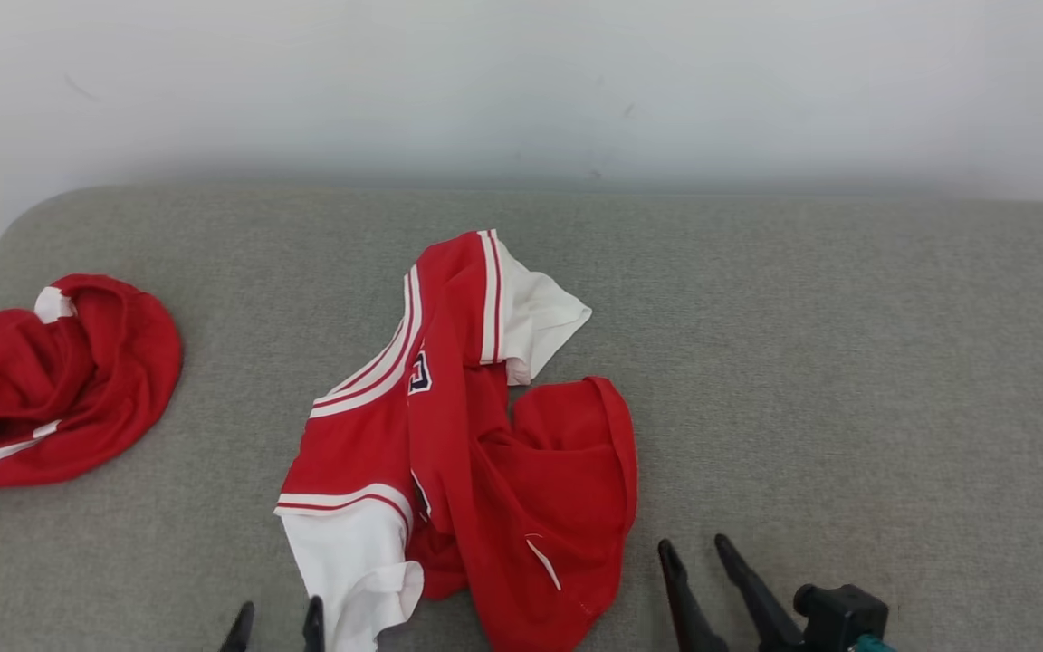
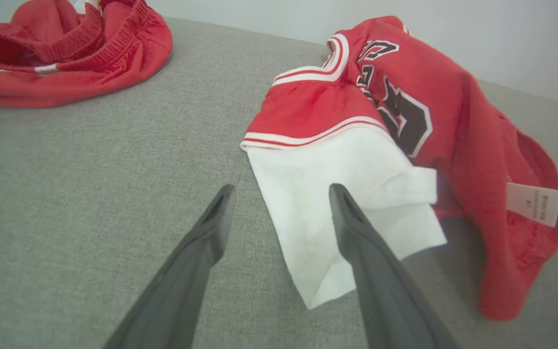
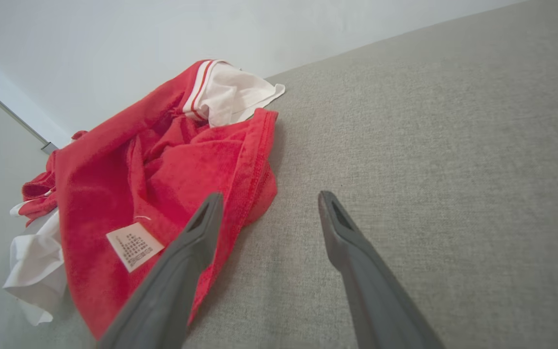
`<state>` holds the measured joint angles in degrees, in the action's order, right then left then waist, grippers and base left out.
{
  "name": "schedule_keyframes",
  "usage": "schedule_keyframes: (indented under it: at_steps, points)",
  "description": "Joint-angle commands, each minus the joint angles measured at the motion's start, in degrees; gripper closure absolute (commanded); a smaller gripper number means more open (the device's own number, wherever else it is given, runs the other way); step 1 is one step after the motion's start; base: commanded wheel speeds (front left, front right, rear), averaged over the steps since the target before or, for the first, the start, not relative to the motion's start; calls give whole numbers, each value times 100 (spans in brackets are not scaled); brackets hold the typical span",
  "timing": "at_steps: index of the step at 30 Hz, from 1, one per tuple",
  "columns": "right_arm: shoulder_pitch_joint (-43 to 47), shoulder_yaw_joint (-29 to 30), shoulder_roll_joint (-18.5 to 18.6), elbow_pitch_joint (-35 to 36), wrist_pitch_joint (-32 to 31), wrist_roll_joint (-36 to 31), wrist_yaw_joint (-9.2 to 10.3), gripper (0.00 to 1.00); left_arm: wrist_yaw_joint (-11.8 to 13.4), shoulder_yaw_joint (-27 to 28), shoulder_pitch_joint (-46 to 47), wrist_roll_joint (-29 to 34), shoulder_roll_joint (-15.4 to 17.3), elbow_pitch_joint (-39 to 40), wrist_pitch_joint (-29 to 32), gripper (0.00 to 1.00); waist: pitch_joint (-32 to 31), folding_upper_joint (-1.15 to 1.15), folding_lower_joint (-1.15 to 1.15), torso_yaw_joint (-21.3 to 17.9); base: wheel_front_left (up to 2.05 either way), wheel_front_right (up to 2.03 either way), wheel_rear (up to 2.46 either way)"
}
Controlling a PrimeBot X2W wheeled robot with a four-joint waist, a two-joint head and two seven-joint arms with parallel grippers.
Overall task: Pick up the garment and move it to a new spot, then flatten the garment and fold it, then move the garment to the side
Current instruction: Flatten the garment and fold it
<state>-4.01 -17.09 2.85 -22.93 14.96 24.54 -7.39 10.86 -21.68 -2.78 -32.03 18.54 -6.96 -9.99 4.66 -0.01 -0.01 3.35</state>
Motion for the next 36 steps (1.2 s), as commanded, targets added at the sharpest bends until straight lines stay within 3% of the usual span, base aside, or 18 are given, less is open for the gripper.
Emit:
schedule_keyframes:
  at_steps: [1, 17, 31, 32, 33, 34, 35, 36]
  points:
    - [12, -88, 5, -60, 7, 64, -20, 0, -49, -64, -90, -44, -57, -35, 3, 0, 14, 1, 1, 96, 0, 0, 0]
    - [-618, -1034, 6, -1184, -130, 723, -20, 0, -334, -324, 444, -95, -536, -1399, -270, 0, 323, 1, 1, 262, 0, 0, 0]
    - [-659, -1928, -2, -1549, -414, 1552, -20, 0, -681, -236, 984, -204, -807, -2560, -467, 0, 203, 1, 1, 236, 0, 0, 0]
    - [-665, -1968, -2, -1587, -460, 1566, -20, 25, -706, -224, 1022, -218, -830, -2647, -471, 0, 195, 1, 1, 230, 0, 0, 0]
    - [-678, -1995, -2, -1614, -468, 1595, -20, 56, -733, -214, 1038, -230, -854, -2745, -470, 0, 188, 1, 1, 225, 0, 0, 0]
    - [-691, -2017, 1, -1651, -481, 1607, -20, 100, -759, -206, 1064, -244, -880, -2833, -469, 42, 181, 1, 1, 224, 0, 0, 0]
    - [-707, -2031, 2, -1686, -481, 1602, -20, 100, -797, -208, 1106, -249, -898, -2943, -476, 58, 171, 1, 1, 225, 0, 0, 0]
    - [-723, -2022, 2, -1703, -443, 1606, -20, 100, -832, -235, 1132, -220, -908, -3031, -472, 100, 162, 1, 1, 220, 0, 0, 0]
